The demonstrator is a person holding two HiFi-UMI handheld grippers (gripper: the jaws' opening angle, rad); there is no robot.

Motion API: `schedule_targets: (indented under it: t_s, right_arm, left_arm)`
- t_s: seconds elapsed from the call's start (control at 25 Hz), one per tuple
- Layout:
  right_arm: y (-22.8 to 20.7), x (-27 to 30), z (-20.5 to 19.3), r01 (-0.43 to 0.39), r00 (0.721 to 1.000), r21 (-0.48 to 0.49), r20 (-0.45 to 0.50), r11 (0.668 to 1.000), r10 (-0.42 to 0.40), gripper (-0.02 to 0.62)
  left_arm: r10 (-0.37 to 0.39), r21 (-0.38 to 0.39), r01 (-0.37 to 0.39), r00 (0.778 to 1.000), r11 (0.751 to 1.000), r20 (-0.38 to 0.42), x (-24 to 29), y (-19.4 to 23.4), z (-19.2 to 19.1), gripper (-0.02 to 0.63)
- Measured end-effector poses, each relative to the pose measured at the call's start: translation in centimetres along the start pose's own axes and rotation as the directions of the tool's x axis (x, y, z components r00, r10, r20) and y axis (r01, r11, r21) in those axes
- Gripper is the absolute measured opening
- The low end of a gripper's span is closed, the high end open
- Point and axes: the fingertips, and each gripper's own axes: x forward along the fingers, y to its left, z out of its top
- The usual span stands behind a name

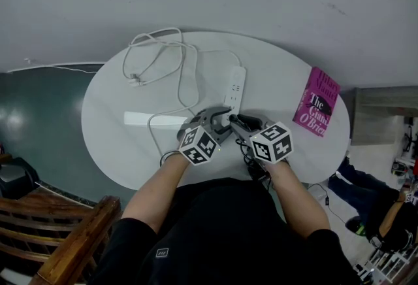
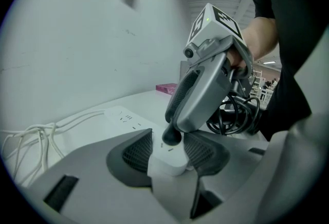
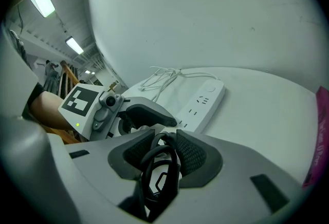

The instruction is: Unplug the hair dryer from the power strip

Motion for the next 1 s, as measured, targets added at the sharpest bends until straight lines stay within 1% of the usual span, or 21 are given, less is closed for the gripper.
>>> schedule_targets:
  t_s: [0.12, 0.24, 0.4, 0.48, 0.56, 0.68, 0.76, 0.88, 0.92, 1.0]
  right_arm:
    - [0.4, 0.3, 0.2, -0.016, 1.000, 0.009, 0.003, 1.000, 0.016, 0.138]
    - [0.5, 0.4, 0.3, -0.041, 0.999, 0.040, 0.013, 0.998, 0.041, 0.144]
    - [0.5, 0.3, 0.1, -0.039, 0.999, 0.042, 0.002, 0.998, 0.039, 0.143]
    - [0.2, 0.2, 0.0, -0.032, 1.000, 0.043, 0.003, 0.999, 0.031, 0.135]
    - [0.1, 0.1, 0.0, -0.026, 1.000, 0.048, 0.005, 0.998, 0.026, 0.131]
    - [0.0, -0.1, 0.0, -0.008, 1.000, 0.042, 0.007, 0.999, 0.008, 0.126]
    - [-0.2, -0.1, 0.0, 0.012, 1.000, 0.034, 0.011, 0.999, -0.013, 0.123]
    - [-0.4, -0.3, 0.0, 0.043, 0.999, 0.025, 0.015, 0.999, -0.043, 0.123]
    - [-0.5, -0.4, 0.0, 0.049, 0.999, 0.022, 0.013, 0.999, -0.049, 0.123]
    - [-0.5, -0.2, -0.1, 0.061, 0.998, 0.010, 0.003, 0.998, -0.061, 0.123]
  left_arm:
    - [-0.026, -0.012, 0.027, 0.999, 1.000, 0.020, -0.5, 0.1, -0.1, 0.198]
    - [-0.076, -0.047, 0.078, 0.996, 0.996, 0.045, -0.8, 0.2, -0.1, 0.198]
    - [-0.138, -0.006, 0.138, 0.990, 0.990, -0.002, -1.2, -0.3, -0.2, 0.198]
    - [-0.135, 0.000, 0.135, 0.991, 0.991, -0.014, -1.6, -0.3, -0.5, 0.188]
    - [-0.114, 0.013, 0.114, 0.993, 0.993, -0.024, -1.9, -0.1, -0.7, 0.178]
    - [-0.086, 0.064, 0.090, 0.995, 0.994, -0.052, -1.9, 0.1, -0.8, 0.177]
    - [-0.073, 0.078, 0.078, 0.996, 0.994, -0.058, -1.7, 0.3, -0.8, 0.201]
    - [-0.082, 0.082, 0.086, 0.995, 0.993, -0.057, -1.4, 0.1, -0.6, 0.202]
    - [-0.093, 0.091, 0.098, 0.994, 0.991, -0.061, -1.3, -0.3, -0.6, 0.190]
    - [-0.116, 0.109, 0.123, 0.991, 0.986, -0.065, -1.0, -1.1, -0.5, 0.122]
